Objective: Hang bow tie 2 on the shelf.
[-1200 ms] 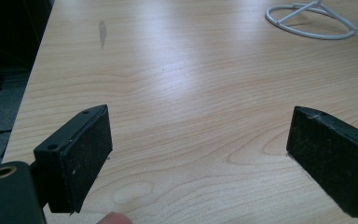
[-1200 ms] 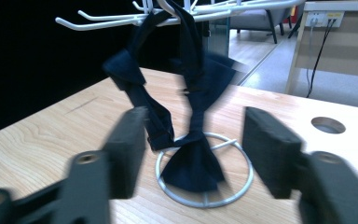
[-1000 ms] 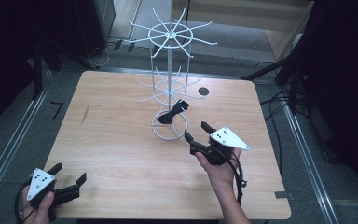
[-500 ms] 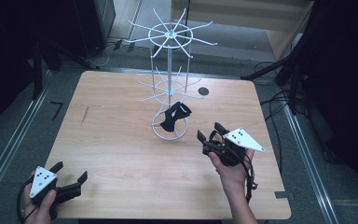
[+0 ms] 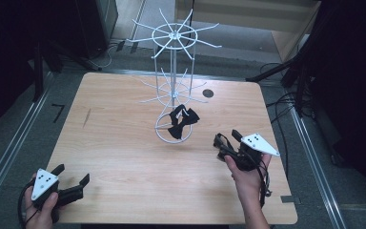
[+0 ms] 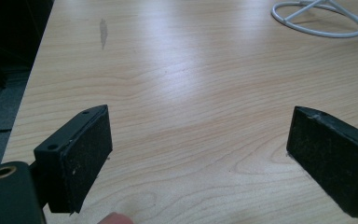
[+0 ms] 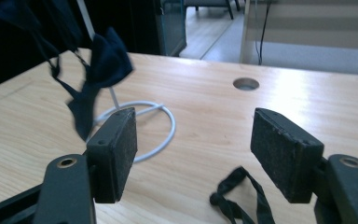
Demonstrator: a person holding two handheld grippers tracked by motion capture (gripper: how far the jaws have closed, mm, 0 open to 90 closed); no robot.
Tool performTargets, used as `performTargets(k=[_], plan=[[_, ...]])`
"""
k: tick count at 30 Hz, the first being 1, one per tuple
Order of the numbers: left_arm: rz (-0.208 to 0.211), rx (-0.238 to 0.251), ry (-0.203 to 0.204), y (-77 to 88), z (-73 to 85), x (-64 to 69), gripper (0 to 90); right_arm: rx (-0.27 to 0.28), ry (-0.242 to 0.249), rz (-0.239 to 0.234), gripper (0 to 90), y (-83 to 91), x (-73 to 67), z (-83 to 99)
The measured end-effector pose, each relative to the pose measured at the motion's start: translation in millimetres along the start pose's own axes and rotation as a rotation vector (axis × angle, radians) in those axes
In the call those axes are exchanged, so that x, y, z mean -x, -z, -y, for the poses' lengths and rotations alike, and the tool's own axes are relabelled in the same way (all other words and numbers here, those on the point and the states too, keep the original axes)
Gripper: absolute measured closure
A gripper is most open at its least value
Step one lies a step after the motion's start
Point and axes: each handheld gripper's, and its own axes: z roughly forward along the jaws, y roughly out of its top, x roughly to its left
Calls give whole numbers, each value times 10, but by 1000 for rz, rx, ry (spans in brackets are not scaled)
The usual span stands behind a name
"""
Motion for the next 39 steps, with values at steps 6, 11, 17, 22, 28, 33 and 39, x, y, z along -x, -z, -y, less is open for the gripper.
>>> performTargets(k=[6, 11, 17, 22, 28, 33, 39], plan=[[3, -3, -6, -30, -16, 9, 71, -42, -10, 24, 328, -19, 80, 96], [-5, -8, -19, -49, -22, 37, 71, -80, -13, 48, 328, -37, 132, 181], [-4, -11, -15, -51, -24, 35, 71, -120, -28, 55, 333, -69, 213, 279], [-9, -7, -11, -50, -22, 34, 71, -166, -62, 59, 337, -107, 301, 382], [-6, -7, -11, -48, -22, 32, 71, -225, -88, 74, 343, -165, 384, 481], [-6, -7, -9, -48, -22, 30, 71, -284, -104, 77, 354, -221, 423, 560], [-6, -7, -9, -49, -22, 31, 71, -342, -96, 71, 378, -280, 433, 634]])
